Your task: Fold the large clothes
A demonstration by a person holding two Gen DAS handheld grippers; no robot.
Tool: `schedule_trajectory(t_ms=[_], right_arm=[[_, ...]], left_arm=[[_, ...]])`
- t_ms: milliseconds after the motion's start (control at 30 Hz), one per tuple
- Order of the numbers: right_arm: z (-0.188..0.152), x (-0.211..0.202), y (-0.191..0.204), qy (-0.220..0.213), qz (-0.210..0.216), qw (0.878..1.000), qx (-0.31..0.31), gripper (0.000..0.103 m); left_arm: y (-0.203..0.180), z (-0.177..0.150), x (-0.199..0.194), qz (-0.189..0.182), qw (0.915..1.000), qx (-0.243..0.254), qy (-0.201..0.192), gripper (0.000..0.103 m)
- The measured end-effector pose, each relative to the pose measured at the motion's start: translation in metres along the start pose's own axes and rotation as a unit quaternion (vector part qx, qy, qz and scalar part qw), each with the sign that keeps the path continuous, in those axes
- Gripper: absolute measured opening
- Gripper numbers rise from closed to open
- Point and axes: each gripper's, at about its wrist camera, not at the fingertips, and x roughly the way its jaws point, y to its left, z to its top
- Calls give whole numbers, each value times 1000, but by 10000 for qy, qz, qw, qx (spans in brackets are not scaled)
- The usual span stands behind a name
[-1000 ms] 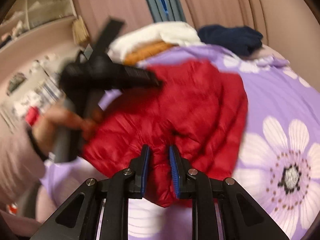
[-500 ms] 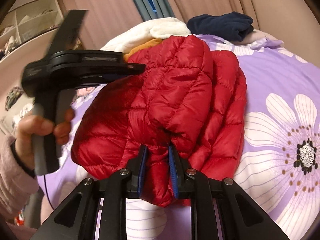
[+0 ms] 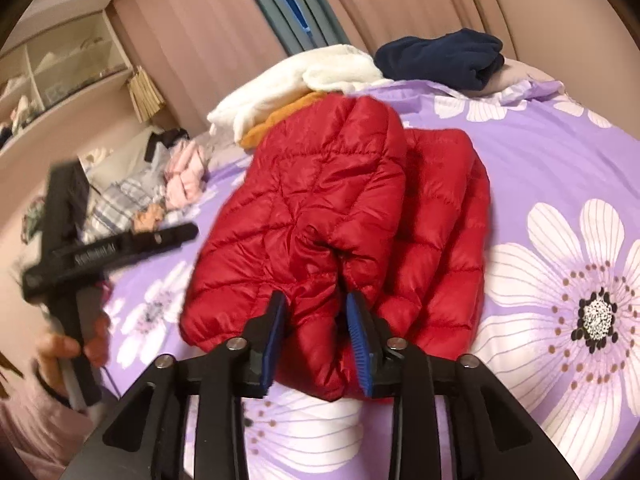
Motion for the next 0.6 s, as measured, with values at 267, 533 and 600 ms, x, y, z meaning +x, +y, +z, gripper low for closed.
schedule_trajectory(t_ms=[267,533,600], right_arm=[[27,-16,-10,-385,-4,9980,505,72],[48,0,-21,-313,-313,9962,751,78],[52,5,-25,-241,-393,9957,804,78]], left_arm=[[-8,-2,9,-84,9999,51,118,71],[-13,4,16,-66,9998,91,161,75],[-13,5,18,-59,9998,77,167,76]])
